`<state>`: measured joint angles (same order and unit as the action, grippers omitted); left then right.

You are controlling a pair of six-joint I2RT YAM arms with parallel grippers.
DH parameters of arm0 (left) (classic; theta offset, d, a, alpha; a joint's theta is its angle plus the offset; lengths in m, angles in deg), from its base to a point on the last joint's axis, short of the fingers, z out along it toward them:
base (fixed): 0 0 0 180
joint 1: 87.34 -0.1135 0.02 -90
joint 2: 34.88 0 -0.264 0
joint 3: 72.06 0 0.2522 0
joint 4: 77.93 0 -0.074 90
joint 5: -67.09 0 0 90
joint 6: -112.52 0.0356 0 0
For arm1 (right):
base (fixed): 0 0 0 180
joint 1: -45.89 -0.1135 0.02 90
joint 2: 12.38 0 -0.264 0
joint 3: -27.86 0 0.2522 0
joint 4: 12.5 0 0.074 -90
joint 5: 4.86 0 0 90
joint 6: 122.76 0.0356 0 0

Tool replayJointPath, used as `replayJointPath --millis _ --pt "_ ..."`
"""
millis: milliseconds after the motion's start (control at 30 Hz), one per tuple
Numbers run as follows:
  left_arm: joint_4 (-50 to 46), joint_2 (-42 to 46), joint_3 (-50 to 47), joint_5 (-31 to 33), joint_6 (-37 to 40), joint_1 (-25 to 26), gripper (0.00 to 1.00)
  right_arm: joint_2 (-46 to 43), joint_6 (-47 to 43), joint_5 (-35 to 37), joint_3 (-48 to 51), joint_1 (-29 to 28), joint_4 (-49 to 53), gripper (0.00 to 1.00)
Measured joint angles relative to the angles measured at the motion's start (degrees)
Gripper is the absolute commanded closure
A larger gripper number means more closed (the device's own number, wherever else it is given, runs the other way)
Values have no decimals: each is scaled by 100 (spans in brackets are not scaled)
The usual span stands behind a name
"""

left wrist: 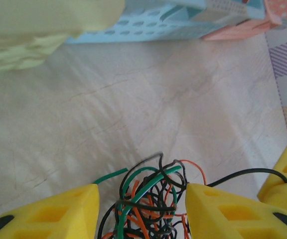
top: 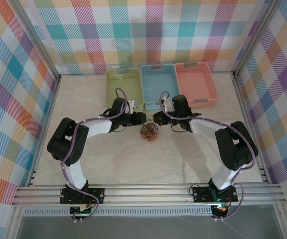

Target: Untangle the cables

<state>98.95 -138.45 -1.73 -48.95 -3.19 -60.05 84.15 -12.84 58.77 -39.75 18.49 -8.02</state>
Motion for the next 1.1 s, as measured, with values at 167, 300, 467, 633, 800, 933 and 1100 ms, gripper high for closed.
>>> replayJointPath --millis 167,300,467,633,800,933,1100 --pt "-352 -39 127 232 120 149 51 -90 13 -2 81 0 -87 100" --pt "-586 -136 328 372 212 232 51 -181 13 -13 109 0 -190 100" --pt "-774 -197 422 470 284 262 53 -337 15 -70 319 0 -448 100" --pt "-874 -221 437 520 289 264 55 -588 17 -177 645 0 -852 100" --pt "-927 -284 446 562 289 264 54 -883 74 -424 848 0 -1257 100" --pt "-951 -299 446 560 289 264 54 -1088 160 -584 848 -2 -1311 100" --pt "-1003 -332 522 560 291 264 54 -1593 212 -767 850 -4 -1335 100"
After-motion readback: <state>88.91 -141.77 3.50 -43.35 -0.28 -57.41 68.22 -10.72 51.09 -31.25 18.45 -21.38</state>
